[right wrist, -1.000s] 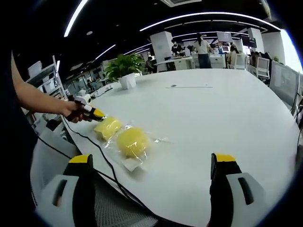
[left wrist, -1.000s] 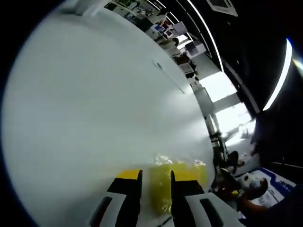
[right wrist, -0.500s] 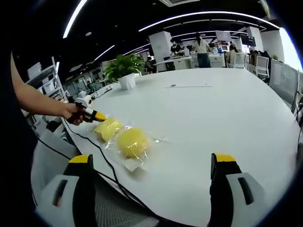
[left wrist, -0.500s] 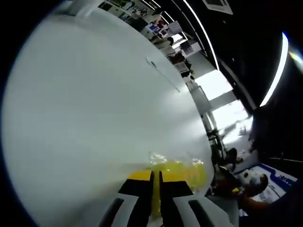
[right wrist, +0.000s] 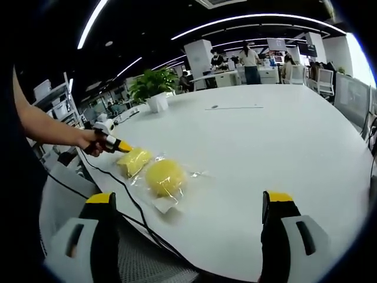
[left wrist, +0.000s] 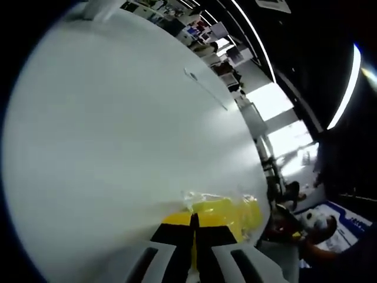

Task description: Compare the silicone blocks by pressing each to a similar depth, holding the contact briefly, and releasing to observe deformation and rebound differences across the visible hardness samples.

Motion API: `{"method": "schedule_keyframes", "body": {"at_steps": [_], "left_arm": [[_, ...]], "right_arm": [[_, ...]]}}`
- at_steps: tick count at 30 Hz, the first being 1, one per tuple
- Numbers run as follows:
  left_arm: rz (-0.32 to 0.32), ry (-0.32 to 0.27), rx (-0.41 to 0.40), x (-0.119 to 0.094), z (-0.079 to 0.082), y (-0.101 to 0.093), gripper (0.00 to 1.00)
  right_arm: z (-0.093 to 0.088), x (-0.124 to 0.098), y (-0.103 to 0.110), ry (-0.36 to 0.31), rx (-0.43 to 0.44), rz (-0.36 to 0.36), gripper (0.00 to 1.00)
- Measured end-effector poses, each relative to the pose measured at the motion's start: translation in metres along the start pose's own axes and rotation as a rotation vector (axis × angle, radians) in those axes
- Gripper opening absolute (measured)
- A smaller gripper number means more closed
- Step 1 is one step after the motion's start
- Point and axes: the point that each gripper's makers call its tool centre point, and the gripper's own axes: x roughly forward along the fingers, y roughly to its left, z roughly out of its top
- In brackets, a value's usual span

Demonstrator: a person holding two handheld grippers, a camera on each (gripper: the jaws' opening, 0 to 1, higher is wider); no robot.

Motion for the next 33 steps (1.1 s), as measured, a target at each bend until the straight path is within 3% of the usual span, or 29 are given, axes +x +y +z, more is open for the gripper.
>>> {"method": "schedule_keyframes", "body": {"at_steps": [3,7,9,13,22,29,33], "left_arm": [[0.025,-0.001,0.013,-0.001,0.000,0.003,0.00],[0.011,-0.008,0.076,0.000,0.002,0.001,0.00],[-0.001,0.004,0.009,0.000,0.000,-0.002,0.00],[0.005,0.007,0.035,-0.003,0.000,-0.001,0.00],[0.016,-0.037,0.007,-0.006,0.004,0.000,0.00],[-0.021,-0.058,0.020,-0.011,0.006,-0.010,0.00],[-0.065,-0.099,0.062,-0.012,0.009,-0.021,0.00]], "right_arm": [[0.000,0.000,0.000,0.001,0.000,0.000,0.96],[0.001,-0.001,-0.001,0.001,-0.002,-0.001,0.96],[0.001,0.000,-0.001,0.003,-0.003,-0.001,0.96],[0.001,0.000,-0.002,0.005,-0.004,-0.001,0.96],[0.000,-0.001,-0.002,0.008,-0.002,-0.004,0.96],[0.001,0.000,0.000,0.008,-0.005,-0.004,0.96],[0.001,0.001,0.000,0.004,-0.005,-0.005,0.96]]}}
